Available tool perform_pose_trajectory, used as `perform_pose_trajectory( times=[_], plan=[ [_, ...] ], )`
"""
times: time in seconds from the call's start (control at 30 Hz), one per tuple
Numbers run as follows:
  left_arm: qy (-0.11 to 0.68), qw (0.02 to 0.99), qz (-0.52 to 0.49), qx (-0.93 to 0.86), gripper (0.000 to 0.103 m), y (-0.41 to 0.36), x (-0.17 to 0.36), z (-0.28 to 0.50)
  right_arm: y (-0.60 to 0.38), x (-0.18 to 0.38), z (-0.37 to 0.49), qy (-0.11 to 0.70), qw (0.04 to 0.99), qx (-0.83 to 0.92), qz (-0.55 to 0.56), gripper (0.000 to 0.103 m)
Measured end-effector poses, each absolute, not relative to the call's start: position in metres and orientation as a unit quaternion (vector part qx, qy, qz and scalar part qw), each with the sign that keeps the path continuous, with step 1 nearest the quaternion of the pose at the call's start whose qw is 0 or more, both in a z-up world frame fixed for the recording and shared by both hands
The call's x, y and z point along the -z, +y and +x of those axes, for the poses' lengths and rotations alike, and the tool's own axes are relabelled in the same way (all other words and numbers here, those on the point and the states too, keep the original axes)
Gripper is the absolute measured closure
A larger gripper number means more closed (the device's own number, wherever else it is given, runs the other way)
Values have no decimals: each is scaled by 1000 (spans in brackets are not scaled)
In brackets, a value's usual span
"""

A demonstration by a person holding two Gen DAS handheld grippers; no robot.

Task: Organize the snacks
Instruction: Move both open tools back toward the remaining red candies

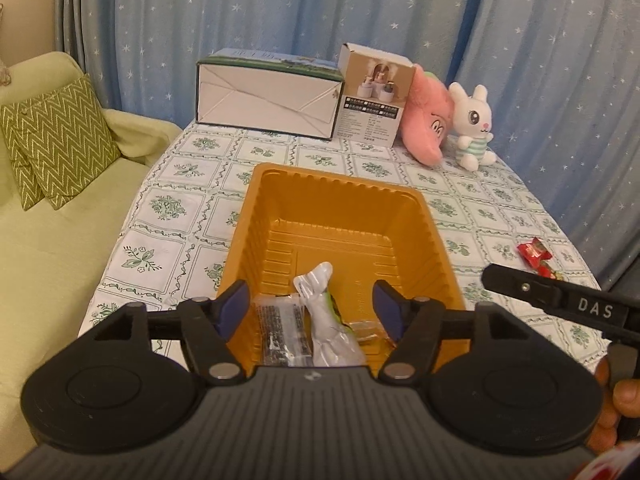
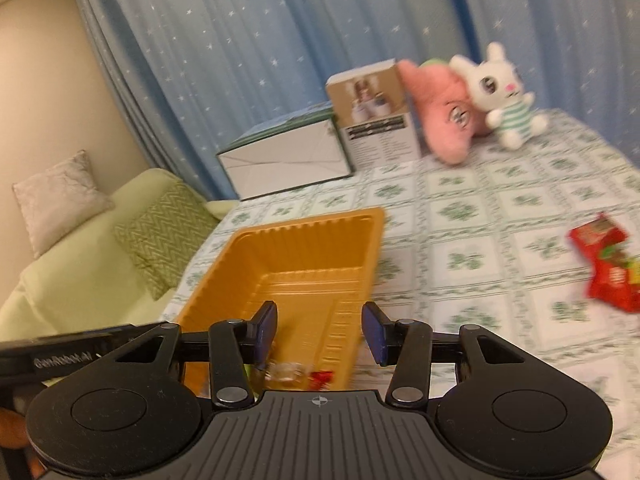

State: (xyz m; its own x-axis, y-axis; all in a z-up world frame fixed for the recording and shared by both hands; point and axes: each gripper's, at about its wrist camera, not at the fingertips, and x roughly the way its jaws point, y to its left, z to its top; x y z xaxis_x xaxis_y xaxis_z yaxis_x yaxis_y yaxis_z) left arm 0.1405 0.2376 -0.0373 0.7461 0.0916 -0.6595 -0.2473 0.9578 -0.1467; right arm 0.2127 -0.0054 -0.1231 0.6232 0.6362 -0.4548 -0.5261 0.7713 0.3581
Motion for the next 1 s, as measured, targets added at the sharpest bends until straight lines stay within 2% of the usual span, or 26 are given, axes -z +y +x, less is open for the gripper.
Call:
perform_pose_trajectory(
  times=[0.33, 0.47, 0.67, 0.8, 1.0],
  plan=[
    [342, 932, -100, -69, 24, 185, 15, 113, -58, 109, 166, 292, 920, -257, 52, 48],
    [336, 935, -94, -61, 16, 159, 8, 103, -84, 106, 150, 296, 924, -235, 61, 46],
    [336, 937, -80, -44, 15, 120, 1, 97, -124, 100, 132, 299, 930, -200, 69, 44],
    [332, 940, -76, -30, 11, 96, -2, 93, -152, 97, 120, 296, 936, -176, 73, 36],
    [333, 940, -74, -7, 11, 64, -2, 95, -190, 95, 109, 294, 942, -135, 88, 31]
  ],
)
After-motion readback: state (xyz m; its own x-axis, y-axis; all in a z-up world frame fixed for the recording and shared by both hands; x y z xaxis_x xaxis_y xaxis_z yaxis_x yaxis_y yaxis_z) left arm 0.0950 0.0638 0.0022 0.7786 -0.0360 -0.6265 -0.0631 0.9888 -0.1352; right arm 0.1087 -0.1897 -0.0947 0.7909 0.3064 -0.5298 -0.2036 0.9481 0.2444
